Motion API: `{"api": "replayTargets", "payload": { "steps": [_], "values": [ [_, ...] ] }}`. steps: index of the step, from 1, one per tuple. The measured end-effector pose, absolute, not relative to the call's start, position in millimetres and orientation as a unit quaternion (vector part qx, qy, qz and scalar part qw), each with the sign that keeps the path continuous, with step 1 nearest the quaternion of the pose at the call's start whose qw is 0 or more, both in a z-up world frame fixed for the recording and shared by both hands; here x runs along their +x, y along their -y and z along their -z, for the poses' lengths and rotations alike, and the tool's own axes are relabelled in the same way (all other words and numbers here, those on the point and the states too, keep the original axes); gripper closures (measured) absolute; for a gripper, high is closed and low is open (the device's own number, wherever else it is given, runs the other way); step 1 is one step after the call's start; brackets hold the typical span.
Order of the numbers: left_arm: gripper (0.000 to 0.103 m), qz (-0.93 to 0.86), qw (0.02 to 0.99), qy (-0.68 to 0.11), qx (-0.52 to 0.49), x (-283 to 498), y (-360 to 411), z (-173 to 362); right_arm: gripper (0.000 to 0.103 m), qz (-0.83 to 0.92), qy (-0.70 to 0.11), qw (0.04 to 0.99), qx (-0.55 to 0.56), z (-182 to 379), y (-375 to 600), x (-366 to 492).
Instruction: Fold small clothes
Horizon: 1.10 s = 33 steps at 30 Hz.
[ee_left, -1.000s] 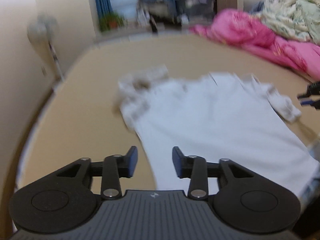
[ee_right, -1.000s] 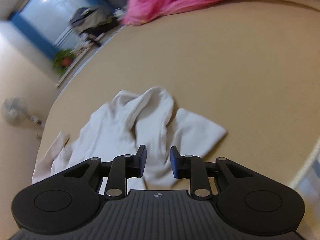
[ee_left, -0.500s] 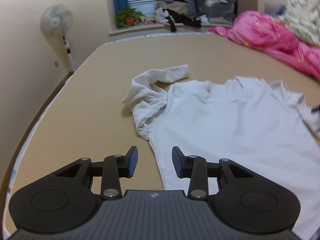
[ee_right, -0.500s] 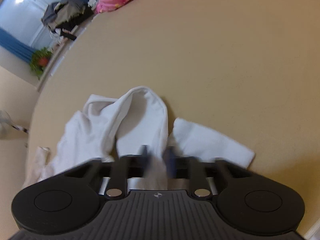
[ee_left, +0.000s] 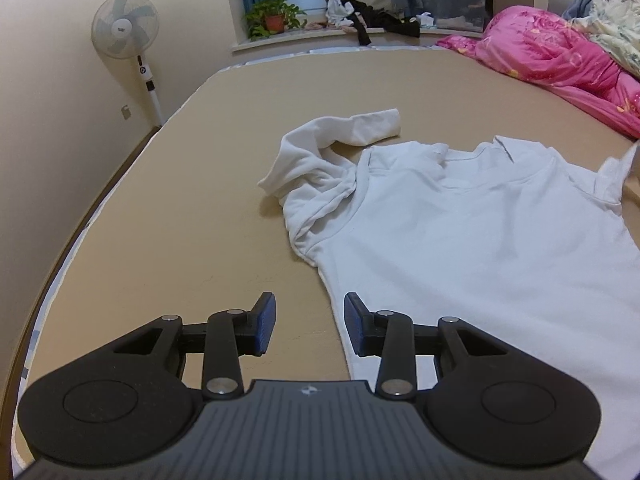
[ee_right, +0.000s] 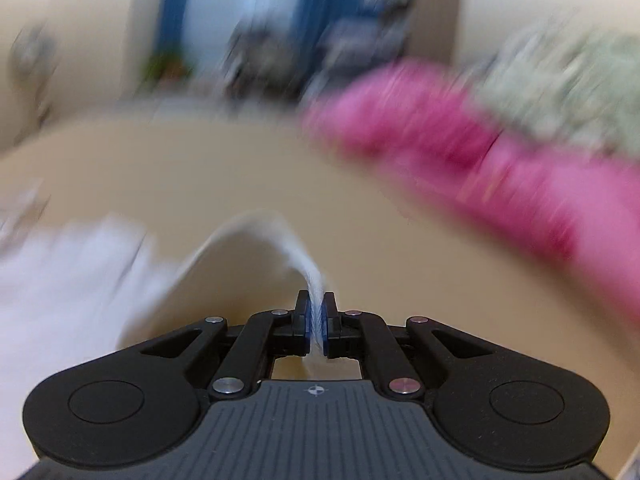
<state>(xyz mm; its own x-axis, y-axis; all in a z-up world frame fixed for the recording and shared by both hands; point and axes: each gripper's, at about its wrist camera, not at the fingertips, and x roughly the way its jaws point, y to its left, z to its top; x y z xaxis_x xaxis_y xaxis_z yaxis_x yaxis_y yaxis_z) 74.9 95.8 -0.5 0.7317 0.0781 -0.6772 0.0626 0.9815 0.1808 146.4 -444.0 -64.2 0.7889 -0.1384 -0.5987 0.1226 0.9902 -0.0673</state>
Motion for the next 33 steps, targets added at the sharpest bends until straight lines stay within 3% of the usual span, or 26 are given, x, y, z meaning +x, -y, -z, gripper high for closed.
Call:
{"api": "replayTargets", "payload": {
  "steps": [2, 4, 8, 11, 17, 23, 25, 26, 27, 30, 33],
  "values": [
    [0.061, -0.003, 0.925, -0.368, 0.093, 75.3, -96.6, 0.4, 0.097, 0.001, -0.432, 0.902, -0.007, 87.7, 448.2, 135.8],
    [0.061, 0.0, 0.925, -0.369, 0.092, 75.3, -96.0, 0.2, 0.097, 0.026, -0.488, 0.872, 0.023, 101.8, 468.5, 122.4],
    [0.06, 0.005, 0.925, -0.367, 0.099, 76.9, -91.5, 1.6, 0.077, 0.089, -0.377, 0.883, 0.264, 72.2, 549.3, 83.1],
    [0.06, 0.006, 0.923, -0.37, 0.104, 77.5, -88.6, 3.6, 0.071, 0.115, -0.297, 0.874, 0.367, 65.5, 577.5, 70.1],
    [0.06, -0.004, 0.921, -0.375, 0.108, 78.2, -89.5, 5.8, 0.071, 0.107, -0.323, 0.876, 0.343, 83.7, 558.3, 121.8],
    [0.06, -0.02, 0.917, -0.385, 0.103, 82.1, -95.8, 8.5, 0.073, 0.134, -0.419, 0.858, 0.264, 112.6, 530.7, 168.6],
    [0.06, -0.022, 0.916, -0.388, 0.101, 82.9, -96.9, 9.5, 0.081, 0.142, -0.438, 0.862, 0.212, 110.6, 523.1, 177.5],
    [0.06, -0.022, 0.915, -0.39, 0.102, 83.4, -97.0, 10.3, 0.093, 0.146, -0.445, 0.863, 0.19, 108.5, 519.4, 180.4],
    [0.06, -0.022, 0.914, -0.391, 0.103, 83.9, -96.7, 11.1, 0.097, 0.152, -0.446, 0.864, 0.178, 104.8, 518.2, 181.2],
    [0.06, -0.02, 0.912, -0.396, 0.109, 86.5, -94.5, 15.0, 0.098, 0.162, -0.366, 0.886, 0.233, 80.4, 536.1, 172.7],
    [0.059, -0.02, 0.909, -0.401, 0.117, 87.9, -92.1, 18.7, 0.098, 0.205, -0.188, 0.915, 0.293, 42.5, 572.4, 147.8]
  ]
}}
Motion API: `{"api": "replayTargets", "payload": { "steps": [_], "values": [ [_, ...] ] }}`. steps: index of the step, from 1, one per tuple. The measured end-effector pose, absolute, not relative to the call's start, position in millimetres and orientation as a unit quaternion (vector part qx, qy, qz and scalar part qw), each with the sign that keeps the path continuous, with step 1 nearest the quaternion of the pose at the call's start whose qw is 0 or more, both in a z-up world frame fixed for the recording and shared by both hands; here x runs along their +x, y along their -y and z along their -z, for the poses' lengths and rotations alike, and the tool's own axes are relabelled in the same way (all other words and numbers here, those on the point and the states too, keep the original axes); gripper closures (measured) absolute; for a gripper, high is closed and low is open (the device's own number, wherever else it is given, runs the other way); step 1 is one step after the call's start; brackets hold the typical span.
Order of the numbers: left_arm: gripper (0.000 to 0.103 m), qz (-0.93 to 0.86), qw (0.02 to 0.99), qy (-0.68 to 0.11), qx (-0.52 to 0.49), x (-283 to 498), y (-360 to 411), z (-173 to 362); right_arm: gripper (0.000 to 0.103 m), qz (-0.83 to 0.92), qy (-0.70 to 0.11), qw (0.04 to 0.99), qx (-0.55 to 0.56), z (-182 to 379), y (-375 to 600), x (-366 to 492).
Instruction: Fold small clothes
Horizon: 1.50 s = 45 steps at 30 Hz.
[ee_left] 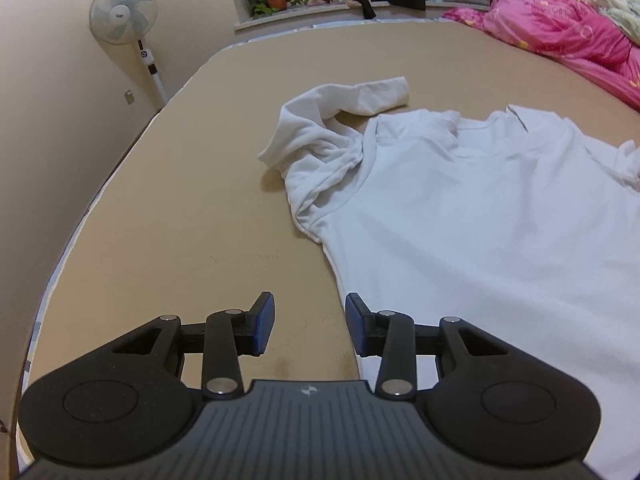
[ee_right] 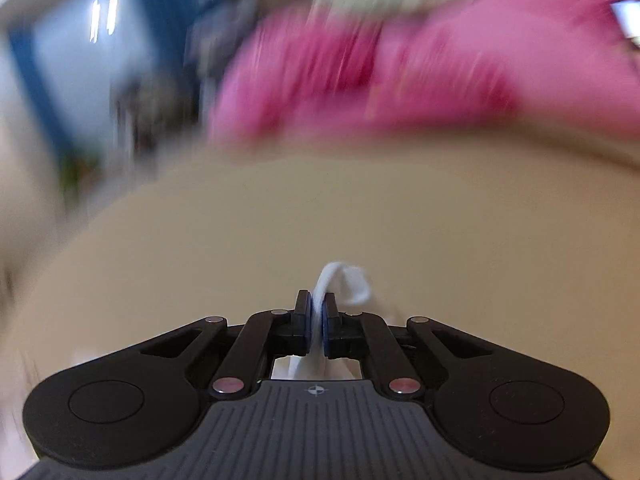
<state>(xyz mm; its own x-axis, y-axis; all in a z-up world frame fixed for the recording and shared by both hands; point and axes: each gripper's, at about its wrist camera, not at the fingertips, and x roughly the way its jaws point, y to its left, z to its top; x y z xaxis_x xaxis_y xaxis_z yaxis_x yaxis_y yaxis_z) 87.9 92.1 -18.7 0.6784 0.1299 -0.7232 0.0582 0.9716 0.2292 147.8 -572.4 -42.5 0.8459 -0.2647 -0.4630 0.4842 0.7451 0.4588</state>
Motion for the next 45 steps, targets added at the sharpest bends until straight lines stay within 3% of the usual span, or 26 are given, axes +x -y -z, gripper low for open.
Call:
{"api": "replayTargets", "payload": {
  "steps": [3, 4, 11, 16, 22, 23, 26, 28, 30, 32, 34, 41, 45],
  "values": [
    [0.059, -0.02, 0.906, -0.405, 0.122, 88.7, -92.3, 21.5, 0.099, 0.257, -0.022, 0.904, 0.341, 33.5, 608.0, 108.7],
    [0.059, -0.021, 0.905, -0.406, 0.122, 89.3, -92.6, 22.5, 0.099, 0.272, -0.008, 0.897, 0.348, 39.2, 620.2, 102.0],
    [0.059, -0.024, 0.898, -0.419, 0.13, 95.4, -90.8, 30.7, 0.1, 0.334, -0.215, 0.812, 0.428, 161.4, 679.5, 115.3],
    [0.059, -0.024, 0.897, -0.421, 0.132, 99.1, -89.8, 33.2, 0.101, 0.361, -0.156, 0.829, 0.398, 142.4, 677.6, 102.0],
    [0.056, -0.012, 0.899, -0.423, 0.114, 97.8, -91.8, 30.8, 0.099, 0.443, -0.224, 0.787, 0.366, 155.6, 679.1, 104.4],
    [0.055, -0.005, 0.899, -0.427, 0.103, 97.6, -93.5, 30.1, 0.094, 0.46, -0.235, 0.782, 0.349, 146.4, 675.7, 105.2],
    [0.055, 0.005, 0.9, -0.429, 0.082, 95.0, -93.4, 27.8, 0.094, 0.463, -0.215, 0.791, 0.337, 107.6, 646.4, 100.5],
    [0.055, 0.016, 0.899, -0.431, 0.072, 89.8, -91.9, 25.7, 0.093, 0.412, -0.197, 0.825, 0.333, 73.4, 616.7, 96.0],
    [0.055, 0.019, 0.899, -0.432, 0.068, 78.6, -89.8, 21.6, 0.087, 0.321, -0.203, 0.867, 0.323, 41.4, 578.4, 94.3],
    [0.055, 0.024, 0.9, -0.434, 0.047, 65.6, -90.7, 15.4, 0.071, 0.209, -0.229, 0.894, 0.325, 23.5, 536.9, 80.7],
    [0.055, 0.031, 0.897, -0.44, 0.013, 52.4, -94.9, 10.6, 0.067, 0.098, -0.274, 0.904, 0.314, 17.7, 490.5, 59.7],
    [0.057, 0.007, 0.864, -0.502, -0.045, -1.3, -116.8, 26.7, 0.067, -0.01, -0.467, 0.857, 0.219, 75.6, 385.7, -16.3],
    [0.057, 0.006, 0.825, -0.559, -0.083, -24.9, -129.0, 53.2, 0.066, 0.017, -0.499, 0.845, 0.191, 96.8, 380.1, -43.0]
  ]
}}
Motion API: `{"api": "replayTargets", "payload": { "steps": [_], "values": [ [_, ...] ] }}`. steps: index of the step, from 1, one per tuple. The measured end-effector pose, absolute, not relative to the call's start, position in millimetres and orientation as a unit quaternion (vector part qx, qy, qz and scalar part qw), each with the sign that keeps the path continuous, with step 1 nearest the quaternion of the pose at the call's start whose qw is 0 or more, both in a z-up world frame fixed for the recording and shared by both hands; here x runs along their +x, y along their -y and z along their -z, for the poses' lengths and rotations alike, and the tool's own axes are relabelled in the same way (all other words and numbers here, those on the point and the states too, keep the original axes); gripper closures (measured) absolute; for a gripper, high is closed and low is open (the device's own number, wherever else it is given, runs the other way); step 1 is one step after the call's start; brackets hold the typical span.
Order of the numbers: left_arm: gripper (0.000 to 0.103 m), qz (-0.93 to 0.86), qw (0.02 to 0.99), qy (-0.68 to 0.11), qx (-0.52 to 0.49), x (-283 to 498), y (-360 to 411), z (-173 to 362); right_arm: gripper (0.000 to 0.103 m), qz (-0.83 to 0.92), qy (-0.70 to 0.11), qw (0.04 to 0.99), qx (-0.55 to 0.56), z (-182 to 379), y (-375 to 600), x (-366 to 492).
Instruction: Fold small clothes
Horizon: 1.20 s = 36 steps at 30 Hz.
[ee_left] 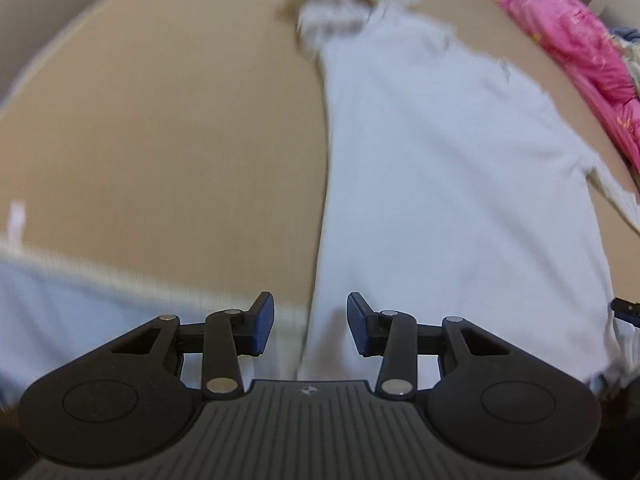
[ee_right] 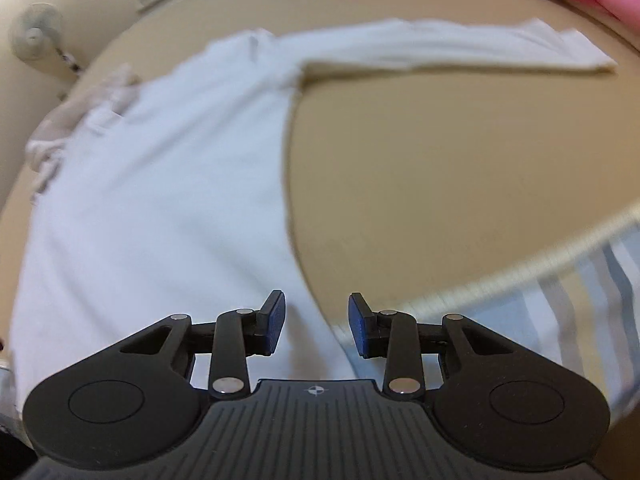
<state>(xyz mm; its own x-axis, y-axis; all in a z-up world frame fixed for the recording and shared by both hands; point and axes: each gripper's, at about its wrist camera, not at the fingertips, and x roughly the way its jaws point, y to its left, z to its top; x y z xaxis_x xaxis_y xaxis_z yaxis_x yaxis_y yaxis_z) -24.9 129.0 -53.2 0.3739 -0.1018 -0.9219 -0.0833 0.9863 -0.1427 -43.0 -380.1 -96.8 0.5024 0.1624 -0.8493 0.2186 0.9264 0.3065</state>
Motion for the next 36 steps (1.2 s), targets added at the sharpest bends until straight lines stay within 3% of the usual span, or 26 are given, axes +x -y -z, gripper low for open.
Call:
{"api": "replayTargets", "payload": {
  "steps": [4, 6, 9, 10, 12, 13, 14, 21, 28, 31, 33, 36],
  "values": [
    [0.058, -0.003, 0.815, -0.577, -0.06, -39.7, -124.4, 66.0, 0.066, 0.022, -0.513, 0.828, 0.223, 110.8, 380.2, -69.8],
    [0.064, -0.004, 0.816, -0.575, -0.059, -44.1, -122.6, 65.0, 0.066, 0.023, -0.516, 0.826, 0.224, 110.4, 377.6, -73.8],
    [0.081, -0.008, 0.813, -0.578, -0.067, -52.9, -124.6, 66.1, 0.066, 0.031, -0.517, 0.827, 0.218, 105.3, 367.8, -82.9],
    [0.092, -0.003, 0.814, -0.577, -0.067, -54.4, -123.7, 65.1, 0.067, 0.035, -0.518, 0.827, 0.216, 104.4, 366.9, -77.8],
    [0.098, 0.002, 0.817, -0.573, -0.056, -58.2, -120.9, 62.3, 0.072, 0.045, -0.519, 0.826, 0.215, 104.1, 365.1, -83.7],
    [0.099, 0.003, 0.819, -0.571, -0.054, -60.1, -120.7, 60.0, 0.087, 0.05, -0.518, 0.827, 0.212, 104.7, 364.7, -83.8],
    [0.099, 0.003, 0.822, -0.567, -0.057, -62.4, -122.4, 56.4, 0.097, 0.053, -0.517, 0.829, 0.207, 104.3, 363.3, -84.4],
    [0.1, 0.013, 0.853, -0.514, -0.088, -106.4, -136.6, 13.3, 0.099, 0.083, -0.409, 0.864, 0.28, 59.4, 390.8, -119.8],
    [0.099, 0.01, 0.832, -0.552, -0.053, -100.6, -125.5, 30.6, 0.097, 0.119, -0.48, 0.83, 0.259, 83.6, 387.6, -121.0],
    [0.099, 0.007, 0.863, -0.505, -0.024, -104.2, -114.5, 17.1, 0.095, 0.144, -0.462, 0.847, 0.222, 80.5, 376.8, -115.0],
    [0.094, 0.04, 0.878, -0.476, -0.032, -107.2, -107.5, 5.9, 0.091, 0.149, -0.43, 0.871, 0.187, 69.0, 366.7, -118.8],
    [0.08, 0.069, 0.867, -0.493, -0.031, -101.7, -94.2, 15.1, 0.085, 0.097, -0.412, 0.887, 0.186, 62.8, 355.5, -117.0]
  ]
}}
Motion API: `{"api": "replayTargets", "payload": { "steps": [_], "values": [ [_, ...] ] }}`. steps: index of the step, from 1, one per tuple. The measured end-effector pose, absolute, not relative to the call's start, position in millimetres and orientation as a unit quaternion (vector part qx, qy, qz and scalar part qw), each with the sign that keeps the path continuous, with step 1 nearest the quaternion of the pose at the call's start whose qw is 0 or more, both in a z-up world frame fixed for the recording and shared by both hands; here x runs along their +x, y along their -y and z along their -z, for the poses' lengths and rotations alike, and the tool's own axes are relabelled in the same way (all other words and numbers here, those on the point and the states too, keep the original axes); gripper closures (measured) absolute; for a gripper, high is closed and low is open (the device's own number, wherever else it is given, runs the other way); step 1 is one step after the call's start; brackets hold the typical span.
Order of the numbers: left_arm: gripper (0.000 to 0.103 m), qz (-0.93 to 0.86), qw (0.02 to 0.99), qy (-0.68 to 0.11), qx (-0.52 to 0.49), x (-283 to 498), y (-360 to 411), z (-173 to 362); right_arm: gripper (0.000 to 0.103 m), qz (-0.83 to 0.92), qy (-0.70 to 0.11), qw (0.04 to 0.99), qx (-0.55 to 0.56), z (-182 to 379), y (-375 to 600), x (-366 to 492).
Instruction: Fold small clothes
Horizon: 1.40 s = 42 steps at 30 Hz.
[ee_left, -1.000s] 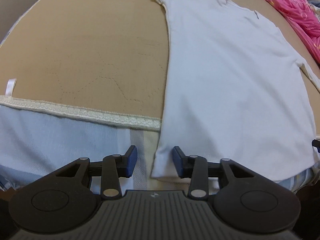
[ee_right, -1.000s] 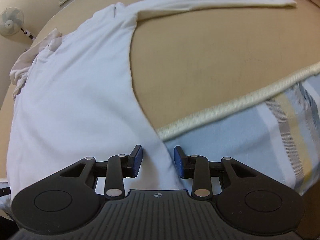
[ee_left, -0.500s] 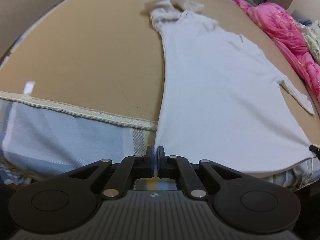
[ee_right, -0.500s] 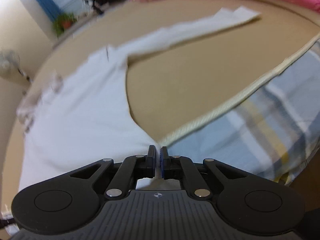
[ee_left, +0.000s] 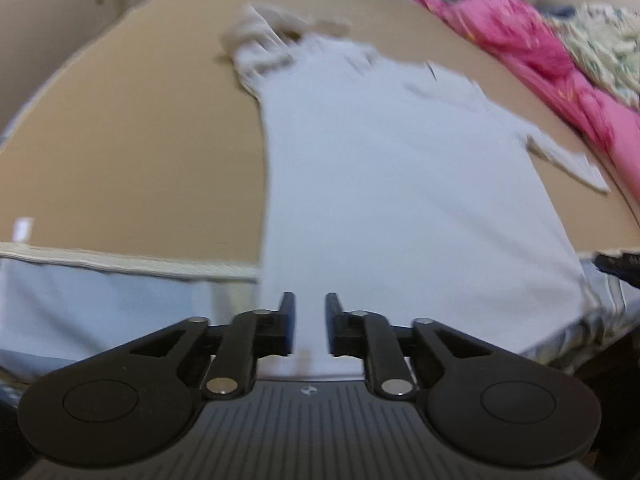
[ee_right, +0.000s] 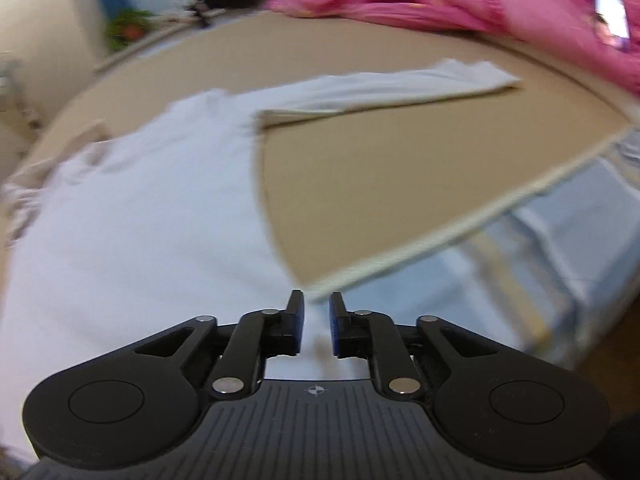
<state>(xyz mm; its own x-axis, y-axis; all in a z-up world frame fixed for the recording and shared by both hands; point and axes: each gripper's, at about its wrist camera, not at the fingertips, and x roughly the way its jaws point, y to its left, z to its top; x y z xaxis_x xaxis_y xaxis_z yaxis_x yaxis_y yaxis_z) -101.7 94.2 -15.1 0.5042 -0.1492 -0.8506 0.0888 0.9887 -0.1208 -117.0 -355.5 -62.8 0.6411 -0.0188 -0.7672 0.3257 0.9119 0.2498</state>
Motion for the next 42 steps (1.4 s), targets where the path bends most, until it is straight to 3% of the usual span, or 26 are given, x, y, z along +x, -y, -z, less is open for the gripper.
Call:
{"api": "replayTargets", "payload": {
  "steps": [2, 5, 16, 18, 20, 22, 24, 25, 29, 32, 35, 38, 42],
  "values": [
    [0.075, 0.057, 0.838, -0.542, -0.011, -90.2, -85.8, 38.7, 0.076, 0.058, -0.449, 0.868, 0.205, 75.0, 352.0, -108.9],
    [0.075, 0.024, 0.807, -0.59, 0.0, -78.7, -85.8, 64.7, 0.076, 0.064, -0.524, 0.829, 0.186, 102.4, 345.3, -94.4],
    [0.072, 0.017, 0.893, -0.447, -0.042, -77.3, -70.3, 3.0, 0.076, 0.02, -0.402, 0.899, 0.174, 32.7, 325.1, -69.4],
    [0.076, 0.018, 0.907, -0.421, -0.032, -77.1, -61.1, -4.9, 0.076, -0.002, -0.374, 0.91, 0.177, 13.1, 311.5, -50.9],
    [0.088, 0.017, 0.916, -0.401, -0.018, -74.1, -51.2, -13.7, 0.076, -0.022, -0.344, 0.922, 0.175, -11.0, 306.3, -35.0],
    [0.089, 0.015, 0.922, -0.387, 0.003, -59.0, -44.1, -18.6, 0.076, -0.039, -0.327, 0.93, 0.162, -31.1, 300.8, -15.5],
    [0.09, 0.014, 0.926, -0.377, 0.021, -45.7, -39.7, -26.4, 0.085, -0.058, -0.317, 0.933, 0.157, -44.9, 295.1, 8.6],
    [0.09, 0.014, 0.928, -0.372, 0.029, -35.2, -38.2, -29.8, 0.095, -0.069, -0.314, 0.934, 0.156, -51.0, 292.8, 22.0],
    [0.09, 0.0, 0.933, -0.358, 0.043, 16.2, -44.8, -40.2, 0.096, -0.086, -0.306, 0.938, 0.135, -50.4, 276.1, 74.6],
    [0.09, -0.011, 0.933, -0.357, 0.04, 64.4, -52.3, -43.2, 0.095, -0.098, -0.323, 0.929, 0.149, -24.2, 270.1, 99.2],
    [0.09, -0.019, 0.932, -0.361, 0.026, 120.7, -59.5, -42.0, 0.092, -0.073, -0.404, 0.896, 0.168, 9.2, 262.2, 124.3],
    [0.09, -0.02, 0.925, -0.381, 0.009, 182.5, -62.5, -31.9, 0.092, -0.1, -0.445, 0.86, 0.227, 26.2, 261.4, 142.3],
    [0.09, -0.026, 0.912, -0.408, 0.013, 256.0, -53.6, -9.9, 0.092, -0.109, -0.49, 0.836, 0.221, 40.6, 250.5, 156.2]
  ]
}}
